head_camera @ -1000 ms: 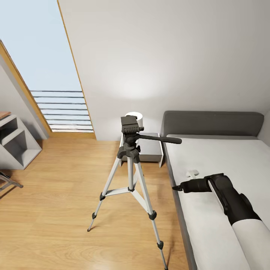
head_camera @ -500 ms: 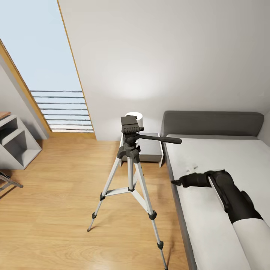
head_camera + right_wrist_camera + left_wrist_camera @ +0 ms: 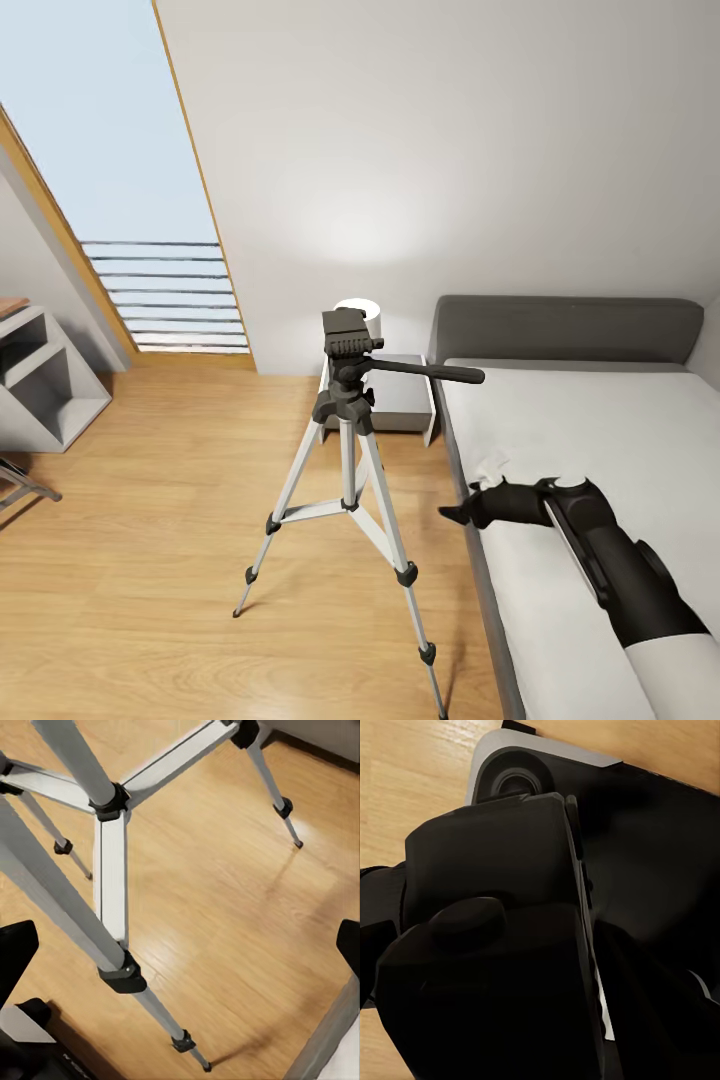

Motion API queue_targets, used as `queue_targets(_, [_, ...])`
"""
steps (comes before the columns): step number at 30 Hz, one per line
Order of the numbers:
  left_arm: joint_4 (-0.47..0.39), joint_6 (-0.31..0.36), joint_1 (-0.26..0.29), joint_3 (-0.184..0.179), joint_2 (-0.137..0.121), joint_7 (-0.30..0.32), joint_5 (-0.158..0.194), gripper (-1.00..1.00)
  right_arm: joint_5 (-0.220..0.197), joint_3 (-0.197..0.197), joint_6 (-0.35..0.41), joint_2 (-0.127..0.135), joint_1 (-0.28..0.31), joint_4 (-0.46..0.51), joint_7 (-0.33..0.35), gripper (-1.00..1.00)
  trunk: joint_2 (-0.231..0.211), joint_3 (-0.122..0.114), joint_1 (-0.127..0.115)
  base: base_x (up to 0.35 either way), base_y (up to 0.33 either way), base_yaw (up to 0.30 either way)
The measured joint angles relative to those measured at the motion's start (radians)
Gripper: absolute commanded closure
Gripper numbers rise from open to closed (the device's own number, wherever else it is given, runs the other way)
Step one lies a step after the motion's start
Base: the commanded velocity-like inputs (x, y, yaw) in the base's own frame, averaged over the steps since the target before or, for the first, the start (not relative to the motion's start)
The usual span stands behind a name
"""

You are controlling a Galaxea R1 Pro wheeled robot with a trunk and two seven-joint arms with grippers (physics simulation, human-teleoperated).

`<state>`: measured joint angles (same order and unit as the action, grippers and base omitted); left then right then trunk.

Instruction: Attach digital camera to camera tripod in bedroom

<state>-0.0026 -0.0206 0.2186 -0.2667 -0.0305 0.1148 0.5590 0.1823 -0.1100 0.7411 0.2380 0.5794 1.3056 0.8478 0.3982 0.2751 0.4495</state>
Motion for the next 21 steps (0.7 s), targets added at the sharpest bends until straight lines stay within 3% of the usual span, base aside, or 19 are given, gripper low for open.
queue_targets(9, [0.000, 0.000, 0.000, 0.000, 0.000, 0.000, 0.000, 1.00, 0.007, -0.004, -0.003, 0.009, -0.005, 0.025, 0.149, -1.00, 0.000, 0.000, 0.000, 0.000, 0.000, 0.000])
queue_targets(15, [0.000, 0.000, 0.000, 0.001, 0.000, 0.000, 0.000, 1.00, 0.007, -0.006, -0.004, 0.008, -0.005, 0.026, 0.205, -1.00, 0.000, 0.000, 0.000, 0.000, 0.000, 0.000])
queue_targets(21, [0.000, 0.000, 0.000, 0.000, 0.000, 0.000, 0.000, 1.00, 0.009, -0.070, -0.004, 0.000, -0.005, 0.025, 0.217, -1.00, 0.000, 0.000, 0.000, 0.000, 0.000, 0.000])
